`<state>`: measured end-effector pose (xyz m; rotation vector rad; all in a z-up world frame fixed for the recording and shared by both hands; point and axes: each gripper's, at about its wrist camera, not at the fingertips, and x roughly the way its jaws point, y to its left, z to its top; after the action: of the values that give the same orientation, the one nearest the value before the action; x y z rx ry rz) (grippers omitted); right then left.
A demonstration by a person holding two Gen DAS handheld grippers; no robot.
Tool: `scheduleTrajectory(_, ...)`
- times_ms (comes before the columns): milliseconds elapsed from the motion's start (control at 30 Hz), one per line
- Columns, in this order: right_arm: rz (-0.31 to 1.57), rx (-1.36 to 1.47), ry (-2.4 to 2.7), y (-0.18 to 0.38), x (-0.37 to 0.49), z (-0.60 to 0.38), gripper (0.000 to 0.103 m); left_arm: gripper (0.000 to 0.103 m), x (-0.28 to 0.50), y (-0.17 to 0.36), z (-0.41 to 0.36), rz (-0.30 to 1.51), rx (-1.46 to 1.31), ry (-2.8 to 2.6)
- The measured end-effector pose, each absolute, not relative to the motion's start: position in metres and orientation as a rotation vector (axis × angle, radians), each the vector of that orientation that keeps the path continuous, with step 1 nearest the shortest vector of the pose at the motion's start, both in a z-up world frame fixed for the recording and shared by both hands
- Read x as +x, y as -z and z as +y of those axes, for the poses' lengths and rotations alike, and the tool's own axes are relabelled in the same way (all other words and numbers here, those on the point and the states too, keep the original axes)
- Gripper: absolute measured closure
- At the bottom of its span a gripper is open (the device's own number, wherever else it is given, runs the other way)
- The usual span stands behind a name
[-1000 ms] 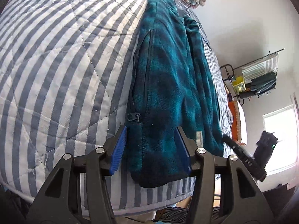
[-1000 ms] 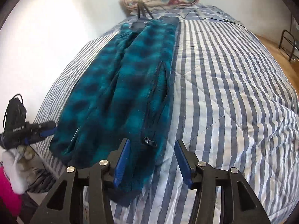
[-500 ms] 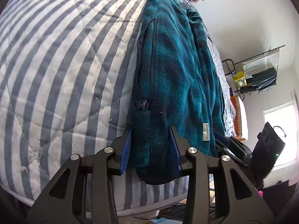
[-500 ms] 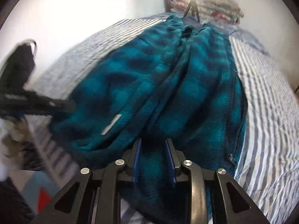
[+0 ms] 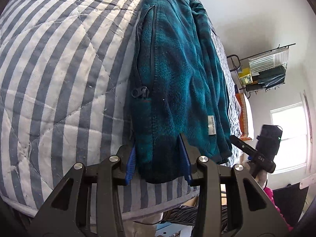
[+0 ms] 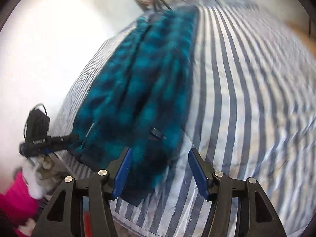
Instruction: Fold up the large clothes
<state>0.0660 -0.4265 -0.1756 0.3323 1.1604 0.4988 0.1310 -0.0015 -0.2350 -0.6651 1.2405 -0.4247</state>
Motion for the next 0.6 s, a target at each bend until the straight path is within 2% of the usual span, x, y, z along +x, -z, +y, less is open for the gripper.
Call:
scheduleTrajectory(200,1.196,0.459,-0.607,0.192,0.065,-0.424,0.041,0.07,0.132,0.232,-0.007,1.244,-0.643,0.416)
scheduleTrajectory(233,1.204,0.502,-0.636,0.196,0.069,-0.425,0.044,0.07,0.133,0.232,-0.009,1.245,-0.644,0.416)
scheduleTrajectory(267,1.218,0.54,-0.665,0.2,0.07,-0.425,0.052,0.071,0.134,0.231,-0.01,1.245,-0.64,0.415)
scheduleTrajectory(400,1.243,0.553,-0.725,0.207,0.07,-0.411,0.054,0.078,0.134,0.227,-0.013,1.239,-0.628,0.419)
scheduleTrajectory(533,1.231,0.56,-0.739,0.2,0.073,-0.397,0.074,0.084,0.137,0.216,-0.013,1.222,-0.652,0.42)
scheduleTrajectory(600,1.197,0.57,-0.76,0.189,0.074,-0.394,0.078,0.086,0.139,0.205,-0.014,1.201,-0.644,0.428)
